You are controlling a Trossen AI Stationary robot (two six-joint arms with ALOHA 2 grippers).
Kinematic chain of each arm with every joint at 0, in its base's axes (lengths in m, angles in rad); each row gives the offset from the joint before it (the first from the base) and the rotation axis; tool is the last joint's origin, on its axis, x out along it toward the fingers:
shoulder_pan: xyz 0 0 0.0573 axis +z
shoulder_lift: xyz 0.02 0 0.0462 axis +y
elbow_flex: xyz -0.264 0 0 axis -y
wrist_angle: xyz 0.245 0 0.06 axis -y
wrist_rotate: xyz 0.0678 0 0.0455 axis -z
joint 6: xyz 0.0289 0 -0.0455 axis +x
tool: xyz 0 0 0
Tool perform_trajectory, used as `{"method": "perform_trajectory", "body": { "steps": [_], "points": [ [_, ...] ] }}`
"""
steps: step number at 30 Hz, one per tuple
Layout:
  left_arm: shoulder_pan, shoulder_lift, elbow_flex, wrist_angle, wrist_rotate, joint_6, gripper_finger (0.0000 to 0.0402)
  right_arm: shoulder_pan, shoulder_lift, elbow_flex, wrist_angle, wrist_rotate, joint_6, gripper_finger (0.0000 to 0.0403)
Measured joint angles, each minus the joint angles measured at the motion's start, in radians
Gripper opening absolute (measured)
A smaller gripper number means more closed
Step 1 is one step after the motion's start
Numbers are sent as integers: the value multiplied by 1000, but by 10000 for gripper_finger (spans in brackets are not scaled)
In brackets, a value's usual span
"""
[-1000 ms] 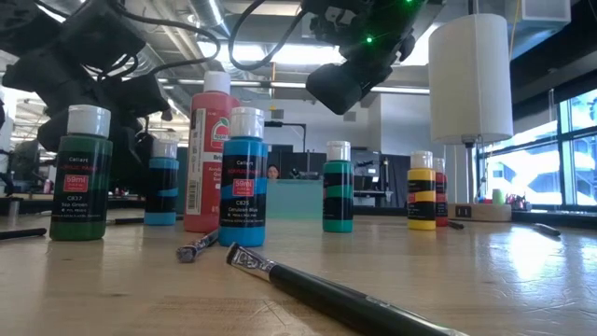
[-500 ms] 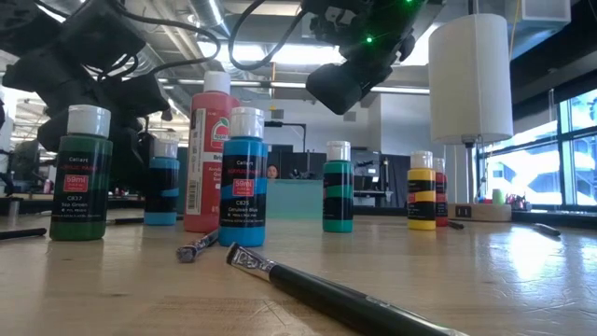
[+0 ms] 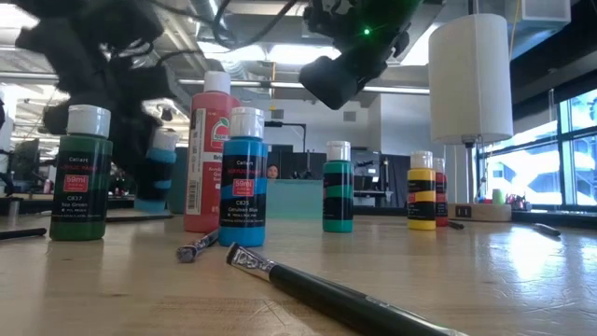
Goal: Pick & Place Paint Supplies
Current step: Put the small blue paint bottle into the green bin
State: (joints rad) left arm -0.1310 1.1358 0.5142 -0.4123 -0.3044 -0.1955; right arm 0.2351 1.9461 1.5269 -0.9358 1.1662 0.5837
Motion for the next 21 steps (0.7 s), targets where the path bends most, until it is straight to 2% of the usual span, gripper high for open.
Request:
{"method": "perform_trajectory", "body": {
  "steps": [3,8,11,16,21],
  "points": [
    [0,0,86,-161,-40,-1,119,9,-3,0,31,-20,-36,93],
    [0,0,212,-330,-89,-8,119,38,-16,-1,172,-151,-185,87],
    [0,0,266,-382,-105,-8,118,56,-22,0,245,-209,-281,87],
    [0,0,316,-438,-104,26,120,74,-25,0,339,-211,-434,86],
    [0,0,374,-506,-89,44,120,75,-25,0,484,-262,-601,86]
  ]
}}
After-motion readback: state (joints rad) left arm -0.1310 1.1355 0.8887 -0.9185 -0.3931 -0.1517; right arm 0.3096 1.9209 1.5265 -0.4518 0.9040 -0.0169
